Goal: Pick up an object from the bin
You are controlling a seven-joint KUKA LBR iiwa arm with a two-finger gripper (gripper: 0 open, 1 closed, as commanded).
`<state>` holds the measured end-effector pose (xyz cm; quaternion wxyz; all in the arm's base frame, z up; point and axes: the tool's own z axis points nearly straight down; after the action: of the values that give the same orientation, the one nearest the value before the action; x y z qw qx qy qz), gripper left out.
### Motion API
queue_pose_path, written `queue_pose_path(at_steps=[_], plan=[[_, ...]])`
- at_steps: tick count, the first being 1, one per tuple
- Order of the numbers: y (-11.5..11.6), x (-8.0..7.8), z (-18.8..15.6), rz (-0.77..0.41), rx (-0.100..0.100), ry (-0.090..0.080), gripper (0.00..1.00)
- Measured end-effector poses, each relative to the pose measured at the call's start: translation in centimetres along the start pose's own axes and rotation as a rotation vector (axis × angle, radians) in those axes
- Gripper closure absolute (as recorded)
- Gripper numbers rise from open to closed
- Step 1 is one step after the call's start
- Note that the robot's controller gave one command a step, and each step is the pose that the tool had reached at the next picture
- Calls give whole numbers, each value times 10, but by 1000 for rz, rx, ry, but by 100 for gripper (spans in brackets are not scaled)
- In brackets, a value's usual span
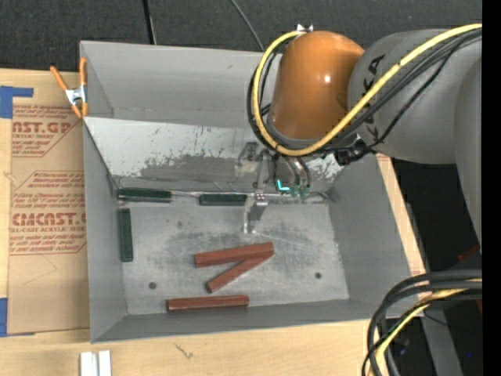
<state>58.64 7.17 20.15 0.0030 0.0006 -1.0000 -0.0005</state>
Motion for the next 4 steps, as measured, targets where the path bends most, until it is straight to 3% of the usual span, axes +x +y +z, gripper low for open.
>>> queue_pose_path(at_steps=[2,3,4], plan=[[0,-1,-4,-1,-1,-10,0],[9,33,6,-110,1,1,0],[12,56,123,-111,-1,-18,100]])
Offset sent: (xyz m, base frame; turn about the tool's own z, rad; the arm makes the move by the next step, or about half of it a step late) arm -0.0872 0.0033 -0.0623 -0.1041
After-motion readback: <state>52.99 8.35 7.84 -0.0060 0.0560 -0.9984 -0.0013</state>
